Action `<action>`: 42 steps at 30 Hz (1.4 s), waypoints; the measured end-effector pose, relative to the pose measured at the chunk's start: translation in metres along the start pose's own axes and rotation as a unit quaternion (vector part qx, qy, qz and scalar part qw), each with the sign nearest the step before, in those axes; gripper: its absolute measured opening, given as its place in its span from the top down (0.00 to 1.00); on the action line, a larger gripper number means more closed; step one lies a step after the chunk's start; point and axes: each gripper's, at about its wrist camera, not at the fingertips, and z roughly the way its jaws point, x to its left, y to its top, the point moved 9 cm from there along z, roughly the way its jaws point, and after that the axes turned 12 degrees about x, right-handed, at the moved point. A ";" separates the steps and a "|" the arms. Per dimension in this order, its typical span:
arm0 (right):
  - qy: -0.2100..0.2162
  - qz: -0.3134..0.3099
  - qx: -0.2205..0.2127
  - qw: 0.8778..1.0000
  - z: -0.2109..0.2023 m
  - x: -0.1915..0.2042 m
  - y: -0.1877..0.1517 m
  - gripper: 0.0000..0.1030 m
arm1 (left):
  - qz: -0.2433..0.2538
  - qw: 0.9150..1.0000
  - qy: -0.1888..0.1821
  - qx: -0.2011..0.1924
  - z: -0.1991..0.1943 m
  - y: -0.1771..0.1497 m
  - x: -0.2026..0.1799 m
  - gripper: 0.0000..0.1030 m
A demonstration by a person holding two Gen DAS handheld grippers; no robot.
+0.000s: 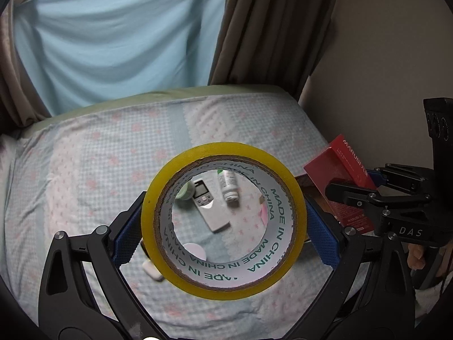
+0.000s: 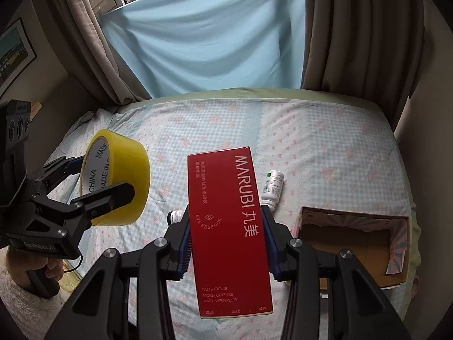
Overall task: Organize rigid objects
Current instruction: 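Carry the tape roll and red box with both tools over the cardboard box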
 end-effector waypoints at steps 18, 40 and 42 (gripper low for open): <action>-0.043 0.066 -0.007 0.997 -0.055 -0.219 -0.050 0.62 | -0.001 0.998 -0.037 0.053 0.117 0.014 -0.213 0.04; -0.006 0.069 0.143 0.987 0.104 -0.323 -0.092 0.62 | 0.048 0.974 0.015 0.220 0.329 -0.025 -0.258 0.04; -0.008 0.038 0.155 0.987 0.119 -0.320 -0.095 0.62 | 0.062 0.969 0.025 0.239 0.349 -0.034 -0.255 0.04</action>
